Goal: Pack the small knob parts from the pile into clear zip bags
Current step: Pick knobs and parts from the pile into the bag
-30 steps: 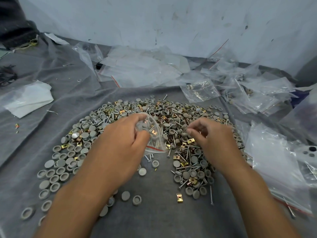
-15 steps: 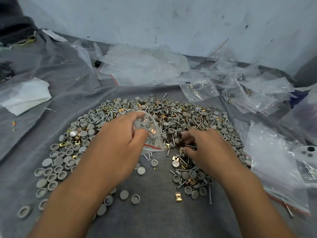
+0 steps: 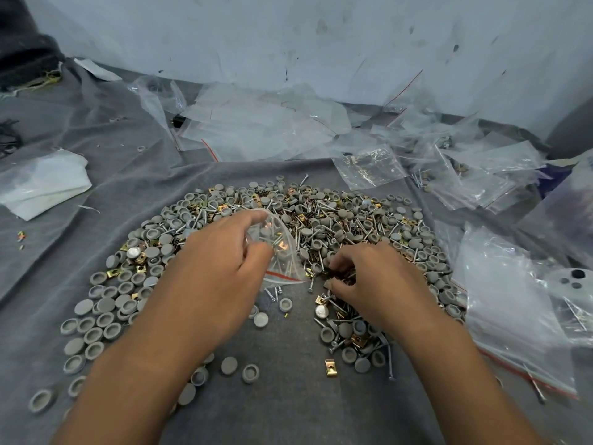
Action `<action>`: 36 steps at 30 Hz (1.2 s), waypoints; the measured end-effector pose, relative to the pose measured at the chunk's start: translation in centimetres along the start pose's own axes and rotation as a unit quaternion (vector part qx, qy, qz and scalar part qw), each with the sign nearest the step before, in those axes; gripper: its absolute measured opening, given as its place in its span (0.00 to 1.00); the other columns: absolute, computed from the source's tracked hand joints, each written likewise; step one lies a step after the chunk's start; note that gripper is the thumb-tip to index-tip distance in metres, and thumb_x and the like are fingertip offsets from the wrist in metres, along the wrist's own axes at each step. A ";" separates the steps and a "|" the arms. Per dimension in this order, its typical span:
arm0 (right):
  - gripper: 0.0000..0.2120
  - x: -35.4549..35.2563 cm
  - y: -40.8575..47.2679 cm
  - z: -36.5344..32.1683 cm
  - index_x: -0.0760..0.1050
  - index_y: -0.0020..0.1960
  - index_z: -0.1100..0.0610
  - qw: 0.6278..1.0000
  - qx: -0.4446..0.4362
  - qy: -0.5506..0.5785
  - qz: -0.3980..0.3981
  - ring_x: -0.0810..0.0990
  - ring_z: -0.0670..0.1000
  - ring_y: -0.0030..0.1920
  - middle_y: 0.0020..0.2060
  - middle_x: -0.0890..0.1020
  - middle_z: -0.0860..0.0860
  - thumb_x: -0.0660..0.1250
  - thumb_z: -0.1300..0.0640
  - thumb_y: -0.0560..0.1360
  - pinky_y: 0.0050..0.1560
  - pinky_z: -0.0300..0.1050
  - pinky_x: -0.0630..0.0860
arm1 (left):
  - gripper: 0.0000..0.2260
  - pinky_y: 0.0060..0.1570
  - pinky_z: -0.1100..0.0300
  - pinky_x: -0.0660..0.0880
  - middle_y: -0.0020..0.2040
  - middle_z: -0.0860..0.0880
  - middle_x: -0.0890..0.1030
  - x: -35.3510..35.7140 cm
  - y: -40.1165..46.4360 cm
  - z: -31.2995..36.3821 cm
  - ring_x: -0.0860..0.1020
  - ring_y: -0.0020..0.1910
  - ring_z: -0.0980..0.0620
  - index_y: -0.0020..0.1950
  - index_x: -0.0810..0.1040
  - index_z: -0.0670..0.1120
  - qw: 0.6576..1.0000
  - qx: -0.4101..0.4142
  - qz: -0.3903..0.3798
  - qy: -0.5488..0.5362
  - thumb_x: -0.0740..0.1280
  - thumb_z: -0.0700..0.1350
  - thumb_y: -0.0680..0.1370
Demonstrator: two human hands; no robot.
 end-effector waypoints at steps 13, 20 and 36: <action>0.08 0.8 0.0 -0.5 0.79 0.58 0.42 0.999 -0.014 0.013 -0.034 0.77 0.45 0.48 0.49 0.81 0.42 0.64 0.47 0.81 0.42 0.46 0.78 | 0.20 0.33 0.69 0.60 0.44 0.53 0.78 -0.1 0.0 -0.2 0.70 0.32 0.68 0.70 0.75 0.55 1.000 -0.009 0.002 0.000 0.57 0.49 0.80; 0.07 0.7 0.2 -0.4 0.79 0.56 0.43 0.983 -0.010 0.174 -0.057 0.78 0.41 0.39 0.44 0.80 0.41 0.62 0.50 0.84 0.37 0.37 0.71 | 0.23 0.30 0.66 0.60 0.30 0.57 0.66 0.1 0.0 0.1 0.72 0.31 0.71 0.70 0.74 0.55 1.000 -0.012 -0.014 -0.016 0.55 0.51 0.76; 0.10 -0.7 -0.1 -3.8 0.87 0.49 0.49 0.734 -0.007 0.673 -0.090 0.81 0.42 0.41 0.39 0.84 0.47 0.69 0.52 0.72 0.35 0.35 0.75 | 0.22 0.35 0.68 0.62 0.33 0.57 0.69 0.7 0.1 0.2 0.72 0.36 0.65 0.71 0.73 0.56 1.000 -0.006 -0.025 -0.014 0.56 0.51 0.77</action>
Point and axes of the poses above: each hand's wrist, its own y-axis towards the middle knuckle, its own x-axis out of the palm, z = x × y, the point moved 10 cm from there along y, towards the middle knuckle
